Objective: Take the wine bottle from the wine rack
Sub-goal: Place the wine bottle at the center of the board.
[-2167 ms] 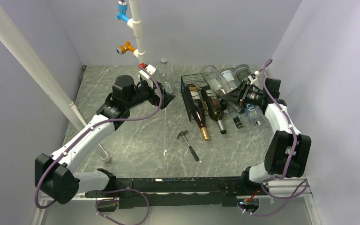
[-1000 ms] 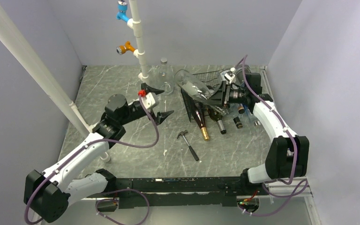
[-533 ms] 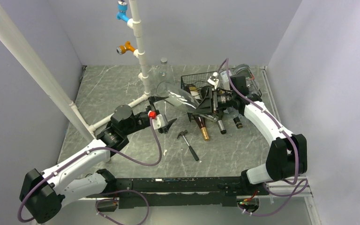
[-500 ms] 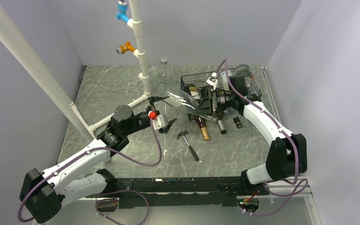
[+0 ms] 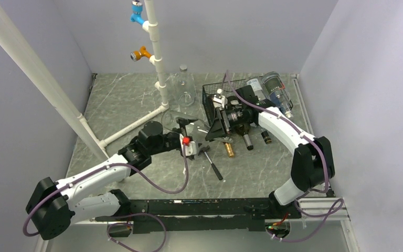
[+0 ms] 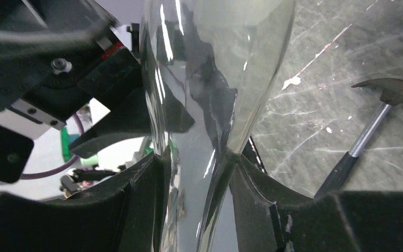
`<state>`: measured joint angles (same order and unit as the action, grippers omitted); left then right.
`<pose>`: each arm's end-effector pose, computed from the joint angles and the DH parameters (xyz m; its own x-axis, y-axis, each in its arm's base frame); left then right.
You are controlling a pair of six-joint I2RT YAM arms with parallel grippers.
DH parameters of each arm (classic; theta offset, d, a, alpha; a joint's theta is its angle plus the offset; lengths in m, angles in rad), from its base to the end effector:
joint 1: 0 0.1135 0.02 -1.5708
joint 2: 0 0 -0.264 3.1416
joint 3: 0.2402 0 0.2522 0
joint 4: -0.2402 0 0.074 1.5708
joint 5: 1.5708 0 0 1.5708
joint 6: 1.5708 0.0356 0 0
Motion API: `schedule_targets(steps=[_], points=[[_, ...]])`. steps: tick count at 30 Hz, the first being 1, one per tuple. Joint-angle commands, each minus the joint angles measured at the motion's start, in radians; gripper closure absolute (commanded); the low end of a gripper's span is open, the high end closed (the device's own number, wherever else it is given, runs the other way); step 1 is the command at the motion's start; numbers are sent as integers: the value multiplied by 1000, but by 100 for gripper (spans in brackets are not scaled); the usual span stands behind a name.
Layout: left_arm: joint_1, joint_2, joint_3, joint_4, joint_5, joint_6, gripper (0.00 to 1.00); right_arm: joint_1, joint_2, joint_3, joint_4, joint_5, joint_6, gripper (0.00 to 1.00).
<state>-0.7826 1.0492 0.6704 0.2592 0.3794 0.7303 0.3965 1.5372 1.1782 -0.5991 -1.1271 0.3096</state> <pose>0.1641 -0.1818 0.2948 0.5479 0.3291 -0.7691 0.7386 0.2414 0.6294 0.2762 0.1505 0.2744 -0.9152 -0.2414 -0.3226 -0.3843 0.2824 0.8790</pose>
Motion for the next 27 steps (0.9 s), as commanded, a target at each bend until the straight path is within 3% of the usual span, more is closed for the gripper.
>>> schedule_targets(steps=[1, 6, 27], points=[[-48, 44, 35, -117, 12, 92, 0, 44, 16, 171, -110, -43, -253, 100], [-100, 95, 39, -160, -54, 130, 1, 90, 101, 269, -365, 34, -435, 100], [-217, 256, 49, -75, -376, 84, 0, 141, 128, 240, -331, 155, -340, 100]])
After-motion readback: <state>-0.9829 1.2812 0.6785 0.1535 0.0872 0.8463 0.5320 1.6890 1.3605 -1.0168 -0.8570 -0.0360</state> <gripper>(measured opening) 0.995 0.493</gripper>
